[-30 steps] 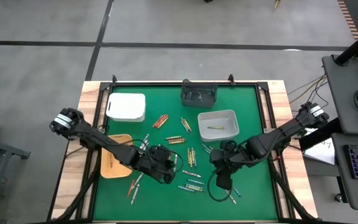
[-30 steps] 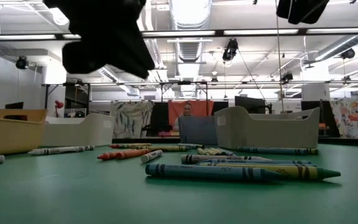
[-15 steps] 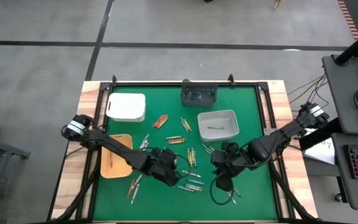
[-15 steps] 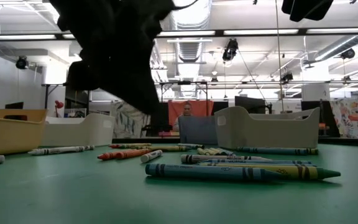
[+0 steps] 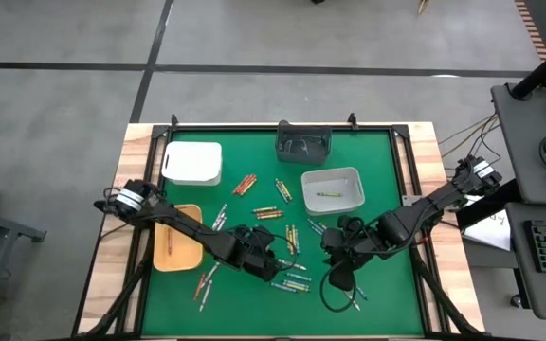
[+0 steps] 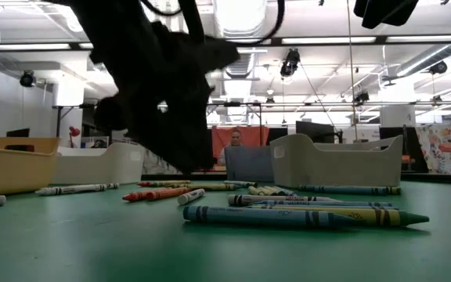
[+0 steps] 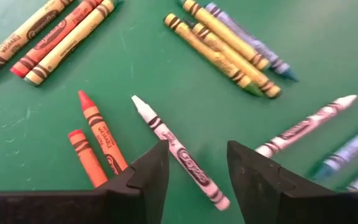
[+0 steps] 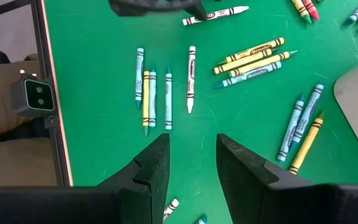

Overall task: Sort crayons
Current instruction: Put the white crayon into the black bin

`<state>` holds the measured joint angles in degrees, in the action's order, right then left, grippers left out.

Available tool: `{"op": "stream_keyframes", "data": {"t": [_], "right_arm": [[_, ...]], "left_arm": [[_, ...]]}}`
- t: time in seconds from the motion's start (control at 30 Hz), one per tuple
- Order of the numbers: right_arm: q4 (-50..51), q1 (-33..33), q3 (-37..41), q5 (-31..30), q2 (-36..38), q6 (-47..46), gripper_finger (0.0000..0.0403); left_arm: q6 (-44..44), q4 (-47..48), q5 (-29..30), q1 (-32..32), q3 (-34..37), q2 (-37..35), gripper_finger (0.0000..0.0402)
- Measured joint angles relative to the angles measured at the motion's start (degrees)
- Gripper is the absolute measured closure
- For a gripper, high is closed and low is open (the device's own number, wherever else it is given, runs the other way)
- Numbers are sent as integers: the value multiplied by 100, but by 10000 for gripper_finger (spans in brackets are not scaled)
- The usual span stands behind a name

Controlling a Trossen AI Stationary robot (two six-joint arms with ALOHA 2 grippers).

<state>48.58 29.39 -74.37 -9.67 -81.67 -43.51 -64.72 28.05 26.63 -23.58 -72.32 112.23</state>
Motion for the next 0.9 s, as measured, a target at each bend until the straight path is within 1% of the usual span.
{"op": "stream_keyframes", "data": {"t": [0.13,0.43,0.8,0.9], "right_arm": [[-3,0,0,-2,0,0,284],[0,0,0,-105,0,1,284],[-4,-2,0,-114,0,0,284],[-4,-2,0,-235,0,2,284]], "left_arm": [[-54,-4,5,18,-43,140,248],[-65,-19,140,18,-19,207,254],[-137,-20,144,18,123,207,277],[-137,-22,143,18,132,211,287]]}}
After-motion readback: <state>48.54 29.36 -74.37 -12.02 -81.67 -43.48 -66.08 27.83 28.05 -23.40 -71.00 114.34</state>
